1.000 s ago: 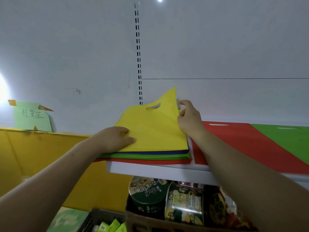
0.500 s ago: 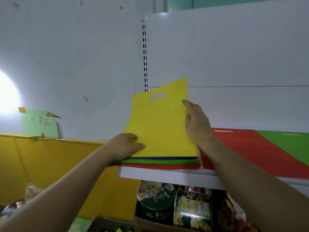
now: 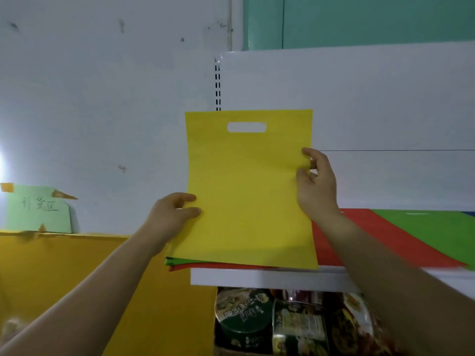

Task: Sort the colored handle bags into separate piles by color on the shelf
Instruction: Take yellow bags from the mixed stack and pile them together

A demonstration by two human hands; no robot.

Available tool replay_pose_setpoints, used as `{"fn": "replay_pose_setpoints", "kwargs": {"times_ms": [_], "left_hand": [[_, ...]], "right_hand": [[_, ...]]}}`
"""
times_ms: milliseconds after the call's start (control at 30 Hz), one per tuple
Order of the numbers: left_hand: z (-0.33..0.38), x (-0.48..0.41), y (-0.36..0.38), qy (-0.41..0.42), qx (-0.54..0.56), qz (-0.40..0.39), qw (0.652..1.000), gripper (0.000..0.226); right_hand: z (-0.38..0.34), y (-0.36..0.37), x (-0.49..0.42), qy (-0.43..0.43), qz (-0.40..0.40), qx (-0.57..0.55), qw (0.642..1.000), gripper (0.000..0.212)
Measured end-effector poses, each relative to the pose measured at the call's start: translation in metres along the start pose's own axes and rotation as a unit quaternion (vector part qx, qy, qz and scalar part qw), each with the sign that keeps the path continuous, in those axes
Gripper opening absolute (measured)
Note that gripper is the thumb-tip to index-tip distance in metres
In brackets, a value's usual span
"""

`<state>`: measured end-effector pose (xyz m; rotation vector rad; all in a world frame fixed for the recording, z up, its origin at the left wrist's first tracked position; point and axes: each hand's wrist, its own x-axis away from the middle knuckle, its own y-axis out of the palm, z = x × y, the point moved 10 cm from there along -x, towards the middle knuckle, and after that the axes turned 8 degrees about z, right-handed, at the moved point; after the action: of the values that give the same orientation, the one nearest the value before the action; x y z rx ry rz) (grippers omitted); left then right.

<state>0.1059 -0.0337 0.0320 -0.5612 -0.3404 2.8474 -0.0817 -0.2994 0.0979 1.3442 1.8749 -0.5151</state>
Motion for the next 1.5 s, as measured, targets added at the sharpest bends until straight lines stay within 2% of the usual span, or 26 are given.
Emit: {"fn": "replay_pose_setpoints", "kwargs": {"times_ms": [167, 267, 400, 500, 767, 1033, 1233, 1500], "left_hand": [[0.022, 0.021, 0.002, 0.048, 0.077, -0.056, 0.994, 0.035], [0.035, 0.034, 0.008, 0.102, 0.063, -0.066, 0.991, 0.041], [0.045, 0.051, 0.024, 0.155, 0.051, -0.085, 0.983, 0.044], [0.049, 0.067, 0.046, 0.171, 0.052, -0.11, 0.978, 0.044], [0.078, 0.142, 0.138, 0.191, 0.114, -0.243, 0.944, 0.043], [0.152, 0.263, 0.229, 0.239, 0.162, -0.352, 0.89, 0.046], [0.205, 0.385, 0.305, 0.215, 0.225, -0.46, 0.831, 0.05], [0.258, 0.513, 0.375, 0.203, 0.274, -0.542, 0.768, 0.048]], "right_hand": [[-0.02, -0.026, 0.007, 0.008, 0.017, 0.014, 1.0, 0.04], [-0.024, -0.042, 0.015, 0.015, 0.012, 0.045, 0.999, 0.038], [-0.023, -0.065, 0.029, 0.035, -0.005, 0.097, 0.995, 0.045], [-0.026, -0.099, 0.041, 0.043, 0.03, 0.137, 0.989, 0.045], [-0.053, -0.245, 0.081, 0.071, 0.125, 0.258, 0.955, 0.044], [-0.132, -0.413, 0.114, 0.061, 0.221, 0.361, 0.904, 0.045], [-0.203, -0.548, 0.147, 0.055, 0.287, 0.435, 0.852, 0.045], [-0.257, -0.678, 0.199, 0.075, 0.366, 0.476, 0.796, 0.044]]}}
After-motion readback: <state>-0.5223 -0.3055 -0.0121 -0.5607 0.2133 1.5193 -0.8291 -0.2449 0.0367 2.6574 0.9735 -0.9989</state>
